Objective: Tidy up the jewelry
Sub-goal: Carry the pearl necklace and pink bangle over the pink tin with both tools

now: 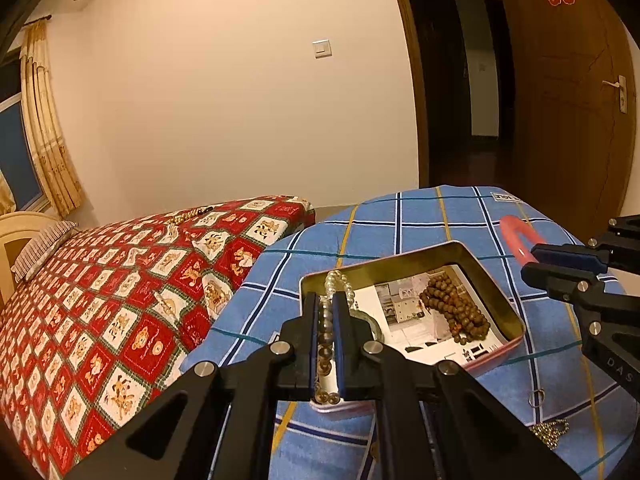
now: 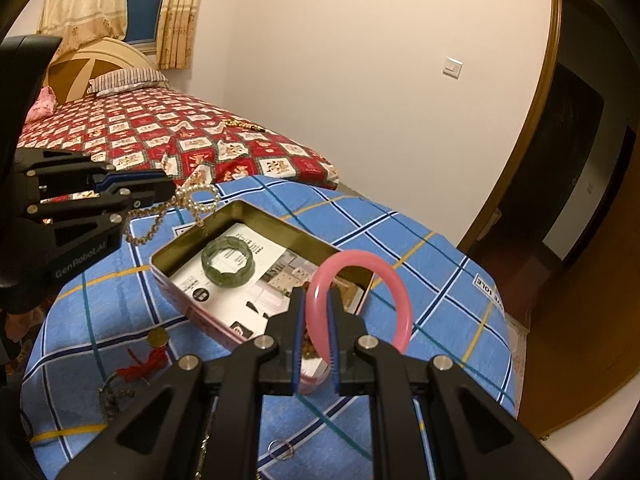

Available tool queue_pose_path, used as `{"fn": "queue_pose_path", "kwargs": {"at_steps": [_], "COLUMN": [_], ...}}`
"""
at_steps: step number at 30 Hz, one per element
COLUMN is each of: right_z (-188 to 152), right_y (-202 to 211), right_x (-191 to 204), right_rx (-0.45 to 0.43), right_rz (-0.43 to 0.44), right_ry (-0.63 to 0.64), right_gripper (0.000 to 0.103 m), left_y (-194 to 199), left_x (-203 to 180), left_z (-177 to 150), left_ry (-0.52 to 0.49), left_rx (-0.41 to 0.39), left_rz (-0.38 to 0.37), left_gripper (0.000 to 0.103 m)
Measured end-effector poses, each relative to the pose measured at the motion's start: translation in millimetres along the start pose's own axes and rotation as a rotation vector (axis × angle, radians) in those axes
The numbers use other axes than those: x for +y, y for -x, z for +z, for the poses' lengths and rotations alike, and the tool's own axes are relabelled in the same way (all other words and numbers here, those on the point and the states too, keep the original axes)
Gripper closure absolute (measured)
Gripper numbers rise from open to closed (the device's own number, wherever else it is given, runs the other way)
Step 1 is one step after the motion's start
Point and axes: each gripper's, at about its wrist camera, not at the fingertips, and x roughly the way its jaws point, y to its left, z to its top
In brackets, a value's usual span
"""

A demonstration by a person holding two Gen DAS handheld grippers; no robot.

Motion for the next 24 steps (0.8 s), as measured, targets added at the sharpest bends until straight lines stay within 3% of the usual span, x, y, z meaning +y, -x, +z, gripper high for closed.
{"fn": "queue_pose_path", "kwargs": {"at_steps": [24], "right_z": [13.5], "right_y": [-58.2], "right_x": [-15.5], "right_rx": [0.05], "right_rz": [0.014], "right_ry": [0.005], "right_gripper": [0.09], "left_y": [-67.7], "left_x": [-7.2], "left_z": [12.2], "left_ry": [-0.021], "left_rx": [0.057], "left_rz": [0.0], "left_gripper": [0.097]}}
